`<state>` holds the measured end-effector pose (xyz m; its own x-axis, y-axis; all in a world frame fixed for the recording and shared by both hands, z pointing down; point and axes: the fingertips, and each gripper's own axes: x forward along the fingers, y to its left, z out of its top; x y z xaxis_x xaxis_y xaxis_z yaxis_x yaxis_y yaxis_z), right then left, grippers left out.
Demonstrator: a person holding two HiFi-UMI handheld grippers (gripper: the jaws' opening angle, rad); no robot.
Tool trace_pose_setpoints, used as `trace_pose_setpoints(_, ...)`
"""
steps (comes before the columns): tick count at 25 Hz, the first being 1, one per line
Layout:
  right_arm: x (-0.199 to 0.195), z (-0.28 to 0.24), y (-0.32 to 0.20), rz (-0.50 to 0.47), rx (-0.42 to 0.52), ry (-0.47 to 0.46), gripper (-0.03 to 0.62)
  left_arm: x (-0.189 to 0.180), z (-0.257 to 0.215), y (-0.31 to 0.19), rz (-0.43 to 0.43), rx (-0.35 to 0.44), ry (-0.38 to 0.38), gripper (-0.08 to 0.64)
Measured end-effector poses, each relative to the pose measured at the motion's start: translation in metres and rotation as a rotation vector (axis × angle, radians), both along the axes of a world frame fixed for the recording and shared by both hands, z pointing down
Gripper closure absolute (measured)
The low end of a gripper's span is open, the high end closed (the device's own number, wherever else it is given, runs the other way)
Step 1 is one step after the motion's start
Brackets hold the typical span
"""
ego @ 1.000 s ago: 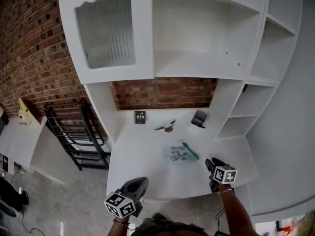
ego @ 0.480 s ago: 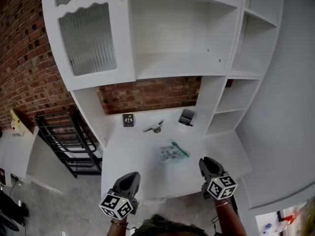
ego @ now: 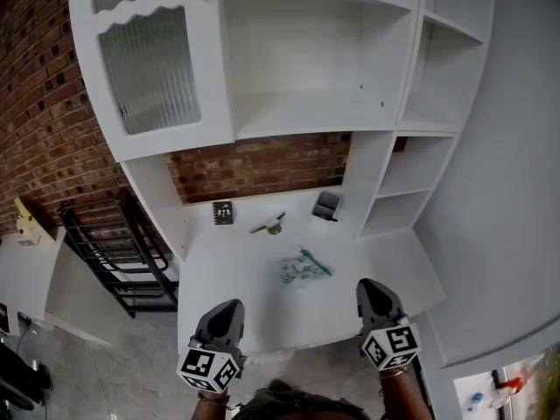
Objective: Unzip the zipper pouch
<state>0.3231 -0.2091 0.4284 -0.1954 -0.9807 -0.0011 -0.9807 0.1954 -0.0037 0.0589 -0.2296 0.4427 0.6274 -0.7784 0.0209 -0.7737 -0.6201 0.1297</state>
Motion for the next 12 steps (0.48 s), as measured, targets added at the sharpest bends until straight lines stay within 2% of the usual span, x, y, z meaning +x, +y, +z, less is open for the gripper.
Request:
trace_pose_setpoints(4,0.009,0.007,-0.001,0.029,-0.023,-0.066,0.580,-0.008,0.003,0.000,-0.035,-0.017,0.001,0.555)
trace_pose_setpoints(9,0.006,0.019,-0.002,0.040,-0.048,-0.016,0.583,-0.017,0.009,0.001,-0.082,-0.010,-0.046,0.555)
trace_pose_setpoints(12,0.004,0.022,-0.005,0.042,-0.055,-0.017,0.584,-0.022,0.009,0.001,-0.104,-0.010,-0.051,0.555)
